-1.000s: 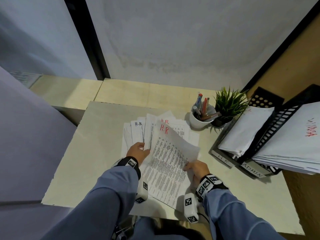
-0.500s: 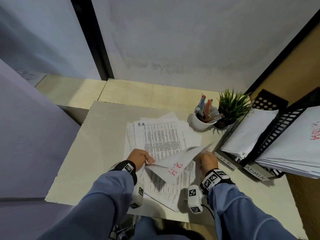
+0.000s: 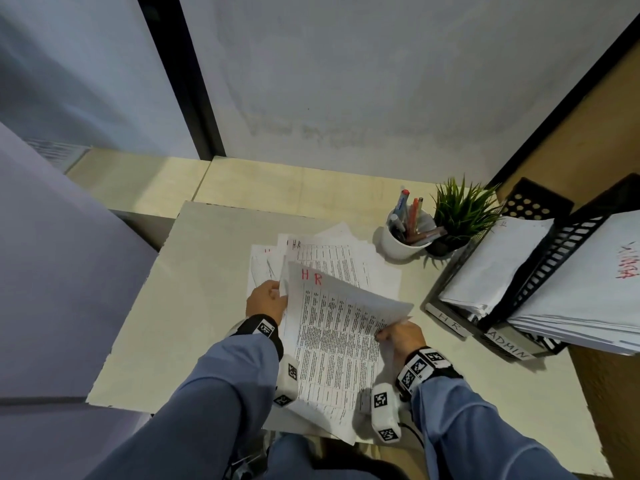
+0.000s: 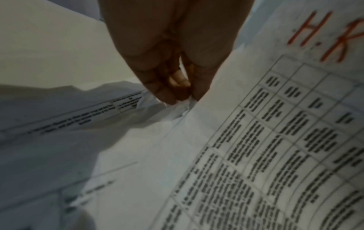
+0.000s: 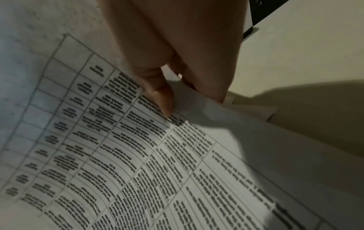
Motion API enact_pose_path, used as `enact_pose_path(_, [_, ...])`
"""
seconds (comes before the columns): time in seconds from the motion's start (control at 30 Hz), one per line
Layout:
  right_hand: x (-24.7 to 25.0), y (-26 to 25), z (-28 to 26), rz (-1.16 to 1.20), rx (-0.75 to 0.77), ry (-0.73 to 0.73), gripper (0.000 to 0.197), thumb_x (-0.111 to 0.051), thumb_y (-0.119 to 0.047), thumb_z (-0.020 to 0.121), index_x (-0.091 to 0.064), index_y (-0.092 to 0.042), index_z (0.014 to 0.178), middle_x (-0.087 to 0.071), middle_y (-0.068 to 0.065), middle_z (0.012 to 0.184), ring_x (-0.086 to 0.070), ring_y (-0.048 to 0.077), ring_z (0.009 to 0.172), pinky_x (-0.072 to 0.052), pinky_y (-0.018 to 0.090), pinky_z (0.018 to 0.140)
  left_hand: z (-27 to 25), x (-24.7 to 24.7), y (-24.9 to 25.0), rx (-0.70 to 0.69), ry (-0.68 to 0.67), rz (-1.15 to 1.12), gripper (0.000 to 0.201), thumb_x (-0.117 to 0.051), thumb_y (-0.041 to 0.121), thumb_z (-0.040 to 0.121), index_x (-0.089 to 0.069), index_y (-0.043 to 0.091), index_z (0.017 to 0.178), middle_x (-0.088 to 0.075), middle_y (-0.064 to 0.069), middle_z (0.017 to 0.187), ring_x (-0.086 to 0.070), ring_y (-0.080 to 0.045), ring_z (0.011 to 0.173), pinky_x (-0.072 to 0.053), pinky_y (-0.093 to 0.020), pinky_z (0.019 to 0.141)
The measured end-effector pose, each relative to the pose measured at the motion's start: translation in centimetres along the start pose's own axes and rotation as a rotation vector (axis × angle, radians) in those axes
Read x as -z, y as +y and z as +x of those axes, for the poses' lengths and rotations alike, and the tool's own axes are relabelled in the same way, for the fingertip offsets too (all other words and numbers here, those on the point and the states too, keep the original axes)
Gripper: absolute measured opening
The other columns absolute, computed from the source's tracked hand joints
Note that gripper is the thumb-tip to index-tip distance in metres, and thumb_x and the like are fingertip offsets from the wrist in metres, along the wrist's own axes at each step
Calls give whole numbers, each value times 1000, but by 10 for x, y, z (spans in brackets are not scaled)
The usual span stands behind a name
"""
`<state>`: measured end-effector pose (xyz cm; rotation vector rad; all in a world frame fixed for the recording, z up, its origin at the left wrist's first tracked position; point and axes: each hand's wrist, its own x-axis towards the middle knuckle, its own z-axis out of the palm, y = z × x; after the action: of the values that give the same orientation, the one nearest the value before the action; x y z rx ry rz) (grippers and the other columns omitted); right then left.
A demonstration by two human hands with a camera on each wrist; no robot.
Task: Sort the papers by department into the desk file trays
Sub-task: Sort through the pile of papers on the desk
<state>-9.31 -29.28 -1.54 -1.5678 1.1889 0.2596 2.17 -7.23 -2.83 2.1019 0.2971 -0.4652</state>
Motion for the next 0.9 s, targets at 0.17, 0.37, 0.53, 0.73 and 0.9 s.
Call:
enact_pose_path(0.17, [3, 5, 3, 41, -34, 23, 26, -60, 17, 72, -57, -4, 57, -59, 7, 72, -53, 24, 81, -43, 27, 67, -8, 9, -10, -51, -86, -39, 50, -47, -8, 78, -70, 26, 49, -66, 0, 67, -56, -22, 68, -46, -26, 66])
enact_pose_path(0.37, [5, 0, 1, 6, -32, 10, 25, -61, 17, 71, -59, -3, 56, -62, 8, 75, -53, 23, 79, -40, 27, 77, -12, 10, -12, 91, -164, -268, 46, -41, -15, 65, -65, 14, 40, -70, -7, 72, -62, -30, 85, -51, -44, 88])
enact_pose_path(0.53, [4, -3, -1, 144, -14, 48, 12, -55, 11, 67, -65, 5, 71, -63, 12, 77, -55, 28, 79, -43, 34, 74, -19, 8, 9, 244, -229, -331, 45, -47, -12, 79, -55, 18, 47, -52, 5, 44, -48, -10, 51, -39, -24, 54])
enact_pose_path(0.73, [8, -21, -4, 336, 68, 45, 20, -58, 13, 78, -60, 3, 95, -60, 13, 84, -59, 29, 96, -48, 19, 61, -32, 4, 16, 228, -379, -616, 58, -44, 67, 85, -57, 27, 126, -59, 8, 128, -49, -23, 126, -33, -45, 110])
enact_pose_path(0.9, [17, -55, -33, 333, 256, 94, 6, -63, 1, 80, -66, -4, 82, -66, 14, 91, -62, 26, 82, -50, 25, 68, -47, 3, 43, -130, -278, -458, 49, -71, 47, 73, -58, 33, 118, -65, 2, 122, -60, -19, 115, -41, -49, 106])
